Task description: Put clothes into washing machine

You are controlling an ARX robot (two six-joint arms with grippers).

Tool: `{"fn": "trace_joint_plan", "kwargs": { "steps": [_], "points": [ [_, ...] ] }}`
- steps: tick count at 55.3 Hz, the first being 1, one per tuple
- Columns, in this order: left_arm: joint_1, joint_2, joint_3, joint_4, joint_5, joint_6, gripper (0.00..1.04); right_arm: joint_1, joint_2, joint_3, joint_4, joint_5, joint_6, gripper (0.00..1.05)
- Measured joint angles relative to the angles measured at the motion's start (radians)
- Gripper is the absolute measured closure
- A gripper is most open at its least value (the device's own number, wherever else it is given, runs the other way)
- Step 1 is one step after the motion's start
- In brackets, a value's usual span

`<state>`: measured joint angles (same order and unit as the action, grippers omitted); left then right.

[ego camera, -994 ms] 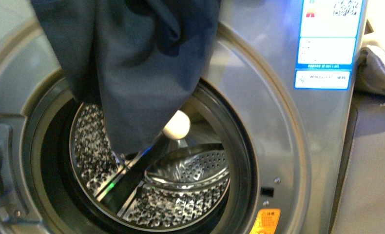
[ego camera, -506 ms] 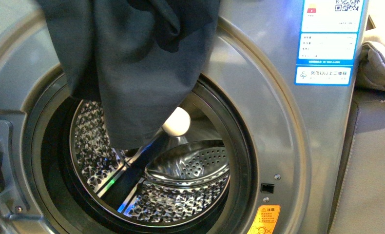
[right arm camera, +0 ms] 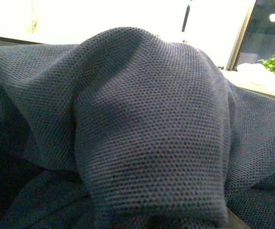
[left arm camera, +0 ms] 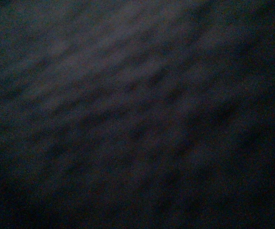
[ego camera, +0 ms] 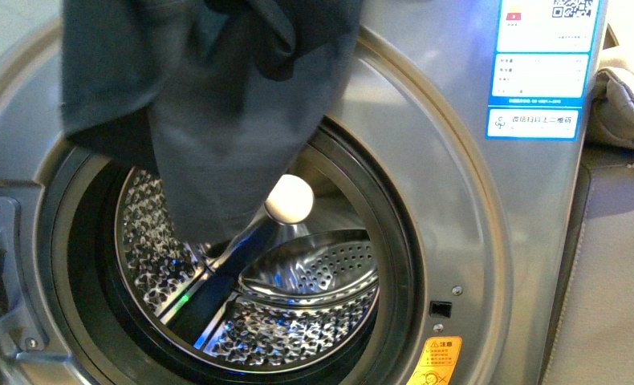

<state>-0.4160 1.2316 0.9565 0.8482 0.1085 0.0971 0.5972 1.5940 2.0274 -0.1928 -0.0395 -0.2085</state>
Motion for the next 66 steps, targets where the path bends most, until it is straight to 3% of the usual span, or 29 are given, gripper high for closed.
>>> {"fn": "trace_joint_plan", "kwargs": {
  "steps": [13,26,36,66],
  "points": [
    [-0.074,0.014,0.02,0.04,0.13,-0.129,0.07,0.0,0.0,0.0,0.0,0.001,0.0,0.92],
    [-0.1,0.048,0.048,0.034,0.126,-0.154,0.07,0.0,0.0,0.0,0.0,0.004,0.0,0.92],
    [-0.113,0.1,0.106,0.012,0.078,-0.153,0.07,-0.001,0.0,0.0,0.0,0.004,0.0,0.92],
    [-0.155,0.266,0.314,-0.038,-0.185,-0.052,0.07,-0.002,0.0,0.001,0.0,0.008,0.0,0.92]
  ]
}}
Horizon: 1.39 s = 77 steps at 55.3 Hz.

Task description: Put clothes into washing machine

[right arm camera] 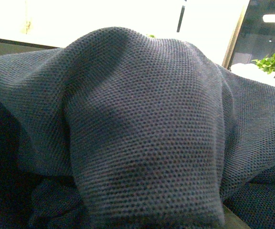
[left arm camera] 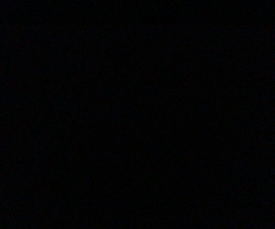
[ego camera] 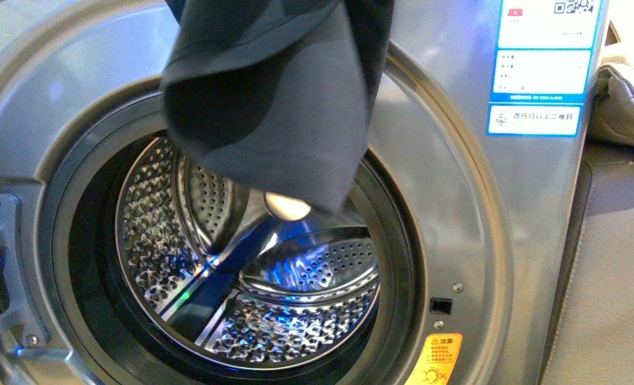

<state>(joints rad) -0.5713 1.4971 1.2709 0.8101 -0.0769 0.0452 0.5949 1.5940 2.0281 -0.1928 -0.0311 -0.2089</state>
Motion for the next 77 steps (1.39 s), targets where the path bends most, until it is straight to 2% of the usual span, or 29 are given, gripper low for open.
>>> {"fn": "trace_joint_plan", "kwargs": {
  "steps": [10,13,15,21,26,42,45,50,77],
  "points": [
    [0.005,0.042,0.065,-0.027,-0.103,0.032,0.07,0.0,-0.002,0.003,0.0,0.0,0.0,0.92],
    [0.01,0.047,0.072,-0.035,-0.117,0.038,0.07,0.0,-0.002,0.003,0.0,0.0,-0.001,0.87],
    [0.015,0.048,0.076,-0.041,-0.13,0.042,0.07,0.0,-0.003,0.003,0.001,0.002,-0.002,0.8],
    [0.035,0.048,0.077,-0.044,-0.148,0.056,0.22,-0.001,-0.004,0.004,0.001,0.0,0.0,0.62],
    [0.06,0.045,0.071,-0.04,-0.154,0.058,0.4,-0.001,-0.004,0.004,0.001,-0.001,0.0,0.44],
    [0.137,0.014,0.016,-0.024,-0.15,0.014,0.8,0.0,-0.004,0.004,0.001,-0.005,0.001,0.05],
    [0.154,0.006,-0.001,-0.023,-0.138,-0.003,0.87,0.0,-0.004,0.004,0.001,-0.005,0.002,0.07],
    [0.181,-0.006,-0.035,-0.012,-0.117,-0.019,0.91,0.0,-0.004,0.004,0.001,-0.005,0.002,0.08],
    [0.285,-0.071,-0.374,0.126,0.014,-0.023,0.92,0.001,-0.004,0.003,0.001,-0.012,0.001,0.08]
  ]
}}
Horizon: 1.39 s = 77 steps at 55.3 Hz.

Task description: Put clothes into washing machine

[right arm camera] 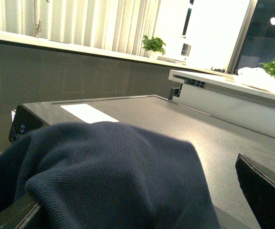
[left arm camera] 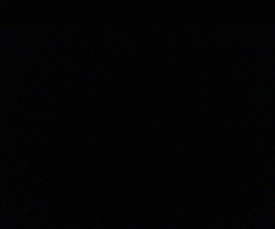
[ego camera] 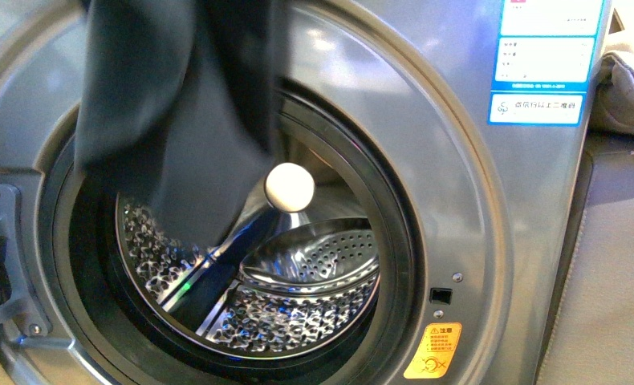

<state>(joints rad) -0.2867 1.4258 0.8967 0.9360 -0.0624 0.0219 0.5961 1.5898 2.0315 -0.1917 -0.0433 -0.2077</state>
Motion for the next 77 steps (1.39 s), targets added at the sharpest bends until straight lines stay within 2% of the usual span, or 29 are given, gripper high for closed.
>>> {"fn": "trace_joint_plan", "kwargs": {
  "steps": [14,43,46,49,53,56,60,64,74,77],
  "points": [
    [0.04,0.016,-0.109,0.039,0.048,0.0,0.92,0.001,0.002,0.0,-0.002,-0.003,-0.01,0.08],
    [0.061,0.014,-0.194,0.075,0.059,-0.028,0.92,0.0,-0.006,0.002,0.0,0.006,-0.003,0.08],
    [0.06,0.014,-0.194,0.079,0.059,-0.031,0.92,0.018,-0.016,0.017,-0.133,0.24,0.065,0.16],
    [0.059,0.014,-0.195,0.08,0.06,-0.031,0.92,0.014,-0.066,-0.07,-0.161,0.404,0.106,0.23],
    [0.058,0.019,-0.198,0.087,0.063,-0.031,0.92,-0.01,-0.172,-0.259,-0.092,0.531,0.141,0.34],
    [0.058,0.023,-0.201,0.092,0.058,-0.031,0.92,-0.041,-0.256,-0.398,-0.026,0.543,0.16,0.41],
    [0.058,0.038,-0.211,0.114,0.048,-0.031,0.92,-0.123,-0.454,-0.711,0.116,0.512,0.182,0.58],
    [0.055,0.061,-0.22,0.138,0.042,-0.031,0.92,-0.179,-0.591,-0.939,0.209,0.468,0.192,0.72],
    [0.051,0.161,-0.245,0.189,0.035,-0.025,0.92,-0.261,-0.743,-1.296,0.336,0.349,0.194,1.01],
    [0.052,0.195,-0.248,0.2,0.035,-0.024,0.92,-0.282,-0.763,-1.364,0.357,0.334,0.194,1.03]
  ]
}}
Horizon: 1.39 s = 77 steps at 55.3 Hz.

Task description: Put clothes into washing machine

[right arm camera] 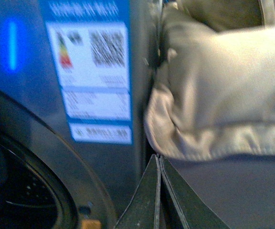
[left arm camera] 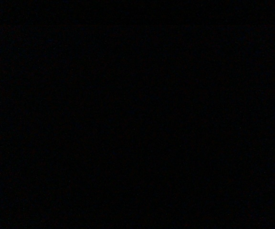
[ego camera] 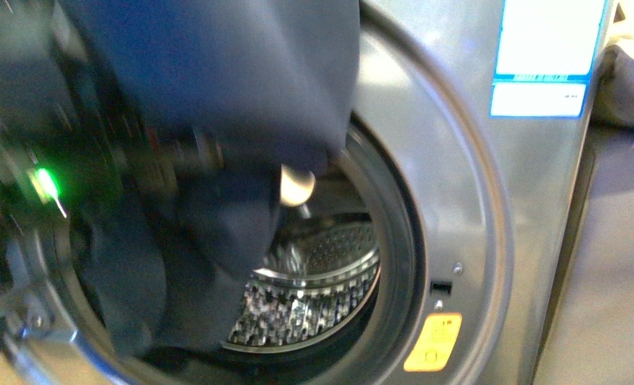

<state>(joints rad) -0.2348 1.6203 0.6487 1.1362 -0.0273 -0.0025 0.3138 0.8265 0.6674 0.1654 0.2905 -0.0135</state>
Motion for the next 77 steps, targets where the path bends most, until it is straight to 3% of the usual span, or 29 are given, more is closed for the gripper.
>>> {"fn": "trace_joint_plan", "kwargs": {
  "steps": [25,43,46,50,77],
  "points": [
    [0.03,0.316,0.066,0.012,-0.039,-0.01,0.92,-0.14,-0.202,-0.327,0.116,-0.126,0.003,1.02],
    [0.031,0.481,0.266,-0.036,-0.052,-0.002,0.92,-0.205,-0.309,-0.46,0.139,-0.186,0.003,1.02],
    [0.03,0.513,0.317,-0.067,-0.057,0.003,0.92,-0.262,-0.338,-0.488,0.138,-0.269,0.003,1.02],
    [0.029,0.549,0.376,-0.103,-0.062,0.013,0.92,-0.3,-0.365,-0.512,0.138,-0.285,0.003,1.02],
    [0.038,0.741,0.72,-0.312,-0.087,0.017,0.92,-0.312,-0.514,-0.602,0.084,-0.289,0.003,1.02]
  ]
}}
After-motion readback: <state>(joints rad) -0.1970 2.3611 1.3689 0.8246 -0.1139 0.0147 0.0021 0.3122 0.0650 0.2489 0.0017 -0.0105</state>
